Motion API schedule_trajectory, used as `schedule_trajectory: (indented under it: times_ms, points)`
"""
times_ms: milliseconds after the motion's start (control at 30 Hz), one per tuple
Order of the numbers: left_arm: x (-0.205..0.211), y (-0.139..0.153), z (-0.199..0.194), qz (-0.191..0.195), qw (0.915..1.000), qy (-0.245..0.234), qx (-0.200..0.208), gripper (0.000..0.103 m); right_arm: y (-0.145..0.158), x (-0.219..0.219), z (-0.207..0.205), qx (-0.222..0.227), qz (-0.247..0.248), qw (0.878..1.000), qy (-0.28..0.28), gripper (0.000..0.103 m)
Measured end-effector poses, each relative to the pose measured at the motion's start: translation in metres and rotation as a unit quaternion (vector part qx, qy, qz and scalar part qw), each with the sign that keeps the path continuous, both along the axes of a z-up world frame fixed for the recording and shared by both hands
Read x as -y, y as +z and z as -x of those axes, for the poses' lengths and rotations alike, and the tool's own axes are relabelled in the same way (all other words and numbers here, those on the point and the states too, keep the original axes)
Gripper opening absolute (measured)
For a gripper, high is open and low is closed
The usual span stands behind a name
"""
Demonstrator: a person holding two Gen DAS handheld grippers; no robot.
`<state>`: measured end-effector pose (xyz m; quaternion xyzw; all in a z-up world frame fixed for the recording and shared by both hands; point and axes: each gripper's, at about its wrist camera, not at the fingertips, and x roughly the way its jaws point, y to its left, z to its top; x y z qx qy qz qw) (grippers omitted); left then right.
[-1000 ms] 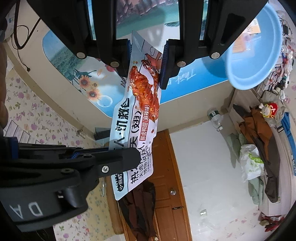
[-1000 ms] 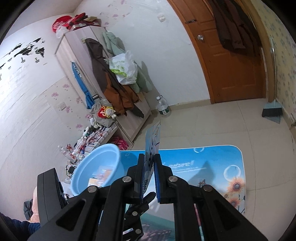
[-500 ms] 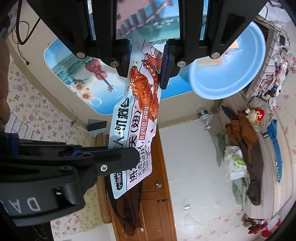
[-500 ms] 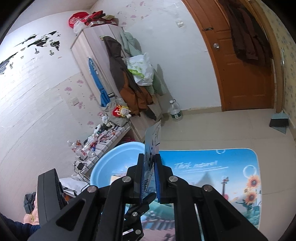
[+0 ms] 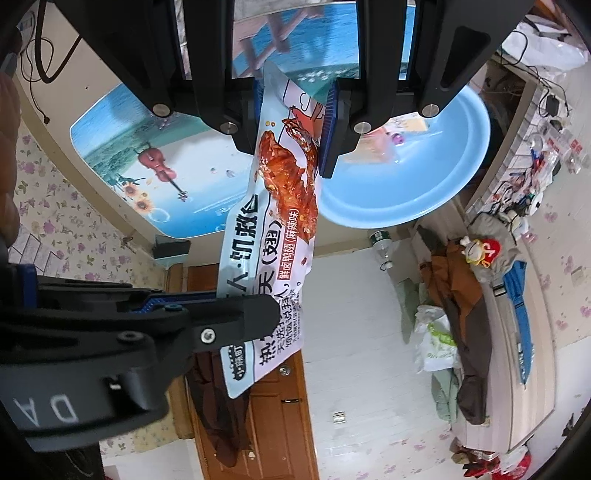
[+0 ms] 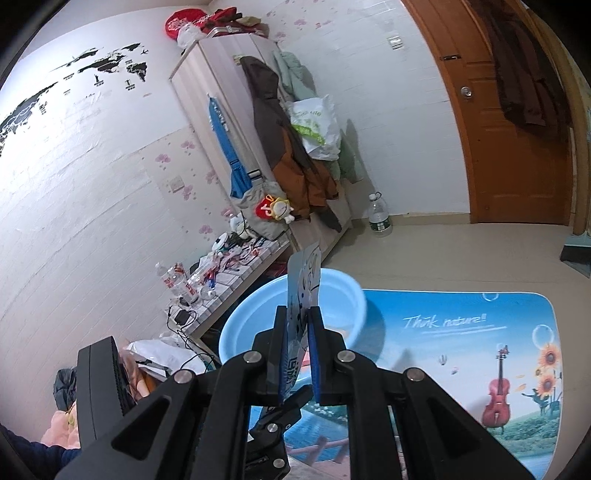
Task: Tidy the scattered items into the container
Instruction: 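Carry the snack packet over the blue basin with both grippers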
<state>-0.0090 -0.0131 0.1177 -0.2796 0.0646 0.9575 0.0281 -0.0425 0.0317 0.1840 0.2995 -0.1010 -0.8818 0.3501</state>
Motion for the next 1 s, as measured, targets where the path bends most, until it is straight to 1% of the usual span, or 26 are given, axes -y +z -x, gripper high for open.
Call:
schedule_trajectory:
  times_ms: [433, 600, 1000]
  points:
    - [0.04, -0.004, 0.003, -0.007, 0.9996, 0.027, 0.003, 0.024, -0.009, 0.047, 0.021, 0.005, -0.011, 1.0, 0.024, 0.011]
    - [0.056, -0.007, 0.008, -0.006, 0.9992, 0.039, 0.007, 0.024, -0.015, 0.065, 0.034, 0.011, -0.008, 0.999, 0.032, 0.011]
    - [0.088, -0.026, 0.027, -0.013, 0.9977, 0.06, 0.029, 0.024, -0.038, 0.106, 0.069, 0.034, -0.017, 0.998, 0.052, 0.011]
